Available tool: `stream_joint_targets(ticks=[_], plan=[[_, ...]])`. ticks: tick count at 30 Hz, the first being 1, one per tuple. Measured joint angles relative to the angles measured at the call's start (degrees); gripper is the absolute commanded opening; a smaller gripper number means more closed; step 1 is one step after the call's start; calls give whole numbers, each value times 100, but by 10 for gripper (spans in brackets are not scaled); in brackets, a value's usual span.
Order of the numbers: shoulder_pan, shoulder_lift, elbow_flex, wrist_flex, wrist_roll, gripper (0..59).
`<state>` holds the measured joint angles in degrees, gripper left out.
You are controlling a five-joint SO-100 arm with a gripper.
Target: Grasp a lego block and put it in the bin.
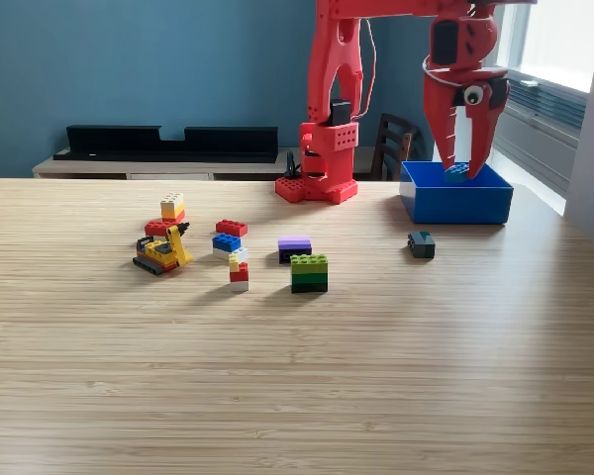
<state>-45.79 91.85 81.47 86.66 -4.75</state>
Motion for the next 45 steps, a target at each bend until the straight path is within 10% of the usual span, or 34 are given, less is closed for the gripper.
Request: stream_joint_targets(ticks=[20,24,28,34,42,45], plan=[[-2760,281,738,202,-580,2],[-2760,281,817,202,-589,327],[-2760,281,861,202,-650,410],[-2760,281,861,202,-686,355],[-2654,281,861,202,-773,25],[-2118,281,861,202,-589,1]])
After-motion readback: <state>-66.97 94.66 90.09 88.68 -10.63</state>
